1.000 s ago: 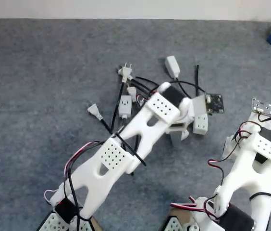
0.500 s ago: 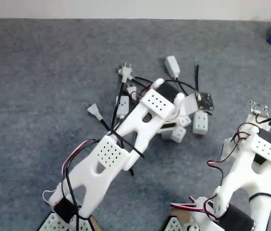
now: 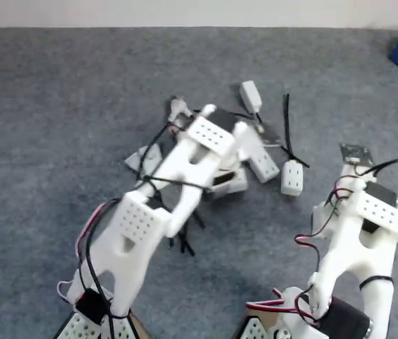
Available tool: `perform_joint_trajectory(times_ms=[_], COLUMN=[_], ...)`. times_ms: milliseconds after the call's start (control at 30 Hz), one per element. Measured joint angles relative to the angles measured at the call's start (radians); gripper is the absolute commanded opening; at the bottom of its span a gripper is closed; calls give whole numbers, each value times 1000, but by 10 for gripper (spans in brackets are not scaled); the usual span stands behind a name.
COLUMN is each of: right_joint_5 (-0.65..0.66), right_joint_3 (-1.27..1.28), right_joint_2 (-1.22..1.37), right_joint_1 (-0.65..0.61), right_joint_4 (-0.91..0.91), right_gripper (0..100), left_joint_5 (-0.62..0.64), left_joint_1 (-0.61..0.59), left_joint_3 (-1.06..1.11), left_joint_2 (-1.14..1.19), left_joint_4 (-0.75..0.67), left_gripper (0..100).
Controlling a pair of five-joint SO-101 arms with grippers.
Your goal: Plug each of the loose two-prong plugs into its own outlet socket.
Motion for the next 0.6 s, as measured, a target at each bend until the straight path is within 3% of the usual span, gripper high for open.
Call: perform_joint_trajectory(times_ms=[367,600], right_joint_5=[-41,-49], right_joint_3=[52,61], right_joint_2=[0,0], right_joint_1=[-115,-112], right_joint_4=[5,5], right_gripper=[329,329], left_joint_5=[9,-9], left_joint_1=[-25,-15], left_joint_3=[770,1019], left_joint_2=[-603,-752], left_joint_4=[2,-60], left_gripper=[120,139])
